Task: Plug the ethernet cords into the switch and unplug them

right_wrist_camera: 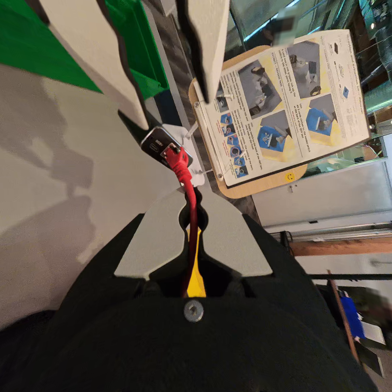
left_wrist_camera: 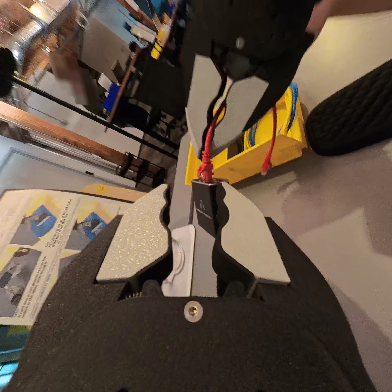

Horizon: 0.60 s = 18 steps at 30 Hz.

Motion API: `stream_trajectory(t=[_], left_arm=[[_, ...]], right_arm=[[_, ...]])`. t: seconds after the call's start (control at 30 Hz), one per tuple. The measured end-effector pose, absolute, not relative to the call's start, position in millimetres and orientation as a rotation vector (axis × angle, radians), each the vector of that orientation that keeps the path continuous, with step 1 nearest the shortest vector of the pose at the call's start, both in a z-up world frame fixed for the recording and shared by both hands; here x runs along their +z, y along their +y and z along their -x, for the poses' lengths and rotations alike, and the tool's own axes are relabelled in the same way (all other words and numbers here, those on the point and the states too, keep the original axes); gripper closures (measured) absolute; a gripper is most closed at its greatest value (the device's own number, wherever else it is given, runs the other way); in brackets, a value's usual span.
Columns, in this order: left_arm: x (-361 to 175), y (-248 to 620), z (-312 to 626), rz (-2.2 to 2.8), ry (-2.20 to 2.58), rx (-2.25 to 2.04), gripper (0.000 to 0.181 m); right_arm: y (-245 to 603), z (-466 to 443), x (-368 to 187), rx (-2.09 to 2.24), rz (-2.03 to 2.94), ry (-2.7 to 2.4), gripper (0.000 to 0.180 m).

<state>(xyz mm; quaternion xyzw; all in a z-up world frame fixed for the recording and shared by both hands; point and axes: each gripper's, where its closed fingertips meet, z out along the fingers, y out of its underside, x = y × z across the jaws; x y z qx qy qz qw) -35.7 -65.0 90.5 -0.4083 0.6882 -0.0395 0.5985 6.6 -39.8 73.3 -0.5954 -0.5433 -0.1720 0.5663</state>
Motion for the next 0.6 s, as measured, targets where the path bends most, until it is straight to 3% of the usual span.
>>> stream_trajectory(t=[0.27,0.37,0.6], left_arm=[[62,-46,17,1.051,1.641,0.023,0.132],[67,-33,5,0.989,1.552,0.068,0.149],[78,-17,-7,0.852,1.391,0.249,0.154]], right_arm=[[-36,-26,77,-0.500,1.488,-1.209,0.179],[-37,-29,85,-0.482,1.500,-1.160,0.179],[-41,-28,89,-0.403,1.562,-1.083,0.179]])
